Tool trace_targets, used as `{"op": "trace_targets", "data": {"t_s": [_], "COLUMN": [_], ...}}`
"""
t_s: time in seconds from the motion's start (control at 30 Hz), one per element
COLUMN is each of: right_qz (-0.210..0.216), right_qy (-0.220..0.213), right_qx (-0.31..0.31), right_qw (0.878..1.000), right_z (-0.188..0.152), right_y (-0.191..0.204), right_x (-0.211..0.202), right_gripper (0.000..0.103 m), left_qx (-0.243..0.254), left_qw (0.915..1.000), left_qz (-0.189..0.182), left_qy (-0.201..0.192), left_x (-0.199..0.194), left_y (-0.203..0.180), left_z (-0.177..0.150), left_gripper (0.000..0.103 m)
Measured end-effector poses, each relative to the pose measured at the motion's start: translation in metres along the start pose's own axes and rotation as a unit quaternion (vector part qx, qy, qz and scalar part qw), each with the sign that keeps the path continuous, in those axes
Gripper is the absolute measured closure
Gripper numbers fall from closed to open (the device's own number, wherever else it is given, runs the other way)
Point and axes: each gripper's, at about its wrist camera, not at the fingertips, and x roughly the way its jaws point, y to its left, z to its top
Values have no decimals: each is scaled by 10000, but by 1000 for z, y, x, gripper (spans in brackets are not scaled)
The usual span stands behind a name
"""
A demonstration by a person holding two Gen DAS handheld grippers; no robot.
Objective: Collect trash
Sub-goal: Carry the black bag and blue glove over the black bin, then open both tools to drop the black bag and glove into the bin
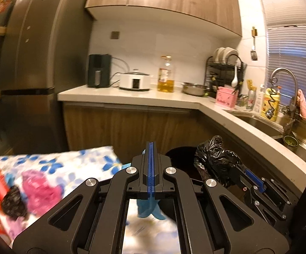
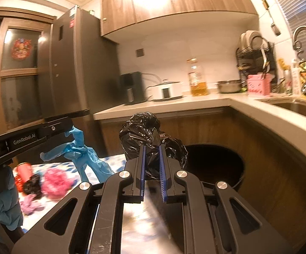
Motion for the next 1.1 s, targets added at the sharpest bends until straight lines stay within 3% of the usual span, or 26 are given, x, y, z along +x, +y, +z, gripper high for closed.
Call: {"op": "trace_targets", "data": {"t_s": [0.2,0.43,0.7,1.1], "right_qz": [-432,-640,-712,-697], "right_qy": [-112,-22,127,204], "right_qx": [26,79,85,172], "right_qw": [9990,9979,9973,9972], "right_z": [13,17,17,17], "right_y": [-34,-60,-73,-79], "right_x": [12,30,48,61], "right_gripper": [90,90,90,88], "left_qx": [251,418,414,399], "left_qw": [9992,9980,9976,9968], "left_qz": [-292,-465,-525,-599], "left_qy": [-79,-56,170,352], "left_x": [38,79,116,138], "left_y": [-39,-69,-77,-78], "left_z": [16,21,11,5], "left_gripper": [103,103,103,103]}}
